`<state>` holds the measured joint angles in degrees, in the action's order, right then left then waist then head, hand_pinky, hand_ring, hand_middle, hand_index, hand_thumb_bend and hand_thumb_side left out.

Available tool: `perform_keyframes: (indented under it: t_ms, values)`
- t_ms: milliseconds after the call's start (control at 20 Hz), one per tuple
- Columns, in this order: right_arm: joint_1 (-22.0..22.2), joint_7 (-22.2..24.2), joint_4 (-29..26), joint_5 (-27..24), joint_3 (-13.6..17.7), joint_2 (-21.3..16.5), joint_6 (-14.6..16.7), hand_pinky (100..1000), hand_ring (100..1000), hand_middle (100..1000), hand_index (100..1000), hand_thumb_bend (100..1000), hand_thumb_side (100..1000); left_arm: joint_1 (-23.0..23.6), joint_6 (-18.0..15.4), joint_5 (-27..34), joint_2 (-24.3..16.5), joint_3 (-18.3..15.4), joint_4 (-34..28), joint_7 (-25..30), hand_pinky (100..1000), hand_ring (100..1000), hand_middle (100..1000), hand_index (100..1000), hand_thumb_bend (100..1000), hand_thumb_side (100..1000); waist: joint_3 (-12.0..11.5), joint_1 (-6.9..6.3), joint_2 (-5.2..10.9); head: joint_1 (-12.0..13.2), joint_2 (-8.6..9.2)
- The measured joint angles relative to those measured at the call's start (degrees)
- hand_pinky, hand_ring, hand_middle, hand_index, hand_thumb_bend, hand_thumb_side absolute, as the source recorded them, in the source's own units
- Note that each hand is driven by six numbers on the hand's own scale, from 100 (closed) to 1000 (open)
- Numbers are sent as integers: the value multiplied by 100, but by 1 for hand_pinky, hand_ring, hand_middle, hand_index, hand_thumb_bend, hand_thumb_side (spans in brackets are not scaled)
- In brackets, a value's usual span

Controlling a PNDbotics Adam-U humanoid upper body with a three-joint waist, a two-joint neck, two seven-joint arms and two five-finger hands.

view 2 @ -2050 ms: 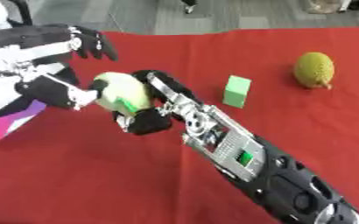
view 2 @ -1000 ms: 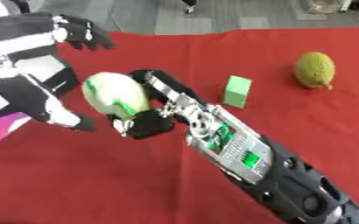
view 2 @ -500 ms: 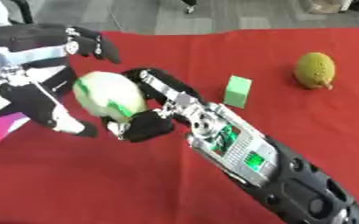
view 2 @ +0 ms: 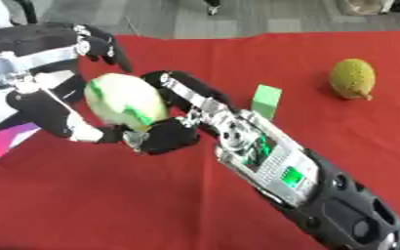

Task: Pick up the objects with one hand, pass them to the other hand, and then place them into the box on the other side of the table.

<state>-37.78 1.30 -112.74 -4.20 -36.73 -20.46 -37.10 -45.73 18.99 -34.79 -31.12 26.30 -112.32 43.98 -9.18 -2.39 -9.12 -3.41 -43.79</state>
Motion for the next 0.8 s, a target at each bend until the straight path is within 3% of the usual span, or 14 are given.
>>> perform_keyframes:
  t_ms: [200,550,800]
  values:
    - [-2,-5,-16,-13,29,0,4,794,611,618,705,254,100,9,39,-3,-11,4,-50,-73,715,686,610,662,404,335,-3,0,0,4,0]
    - [-2,2,-21,-14,28,0,0,793,615,626,707,304,100,35,61,-1,-12,38,-77,-298,684,624,522,551,362,310,-4,0,0,18,0]
    - [-2,69,-19,22,22,-1,11,803,637,648,731,455,100,34,11,66,-5,73,-78,-436,668,593,491,534,350,229,-4,0,0,18,0]
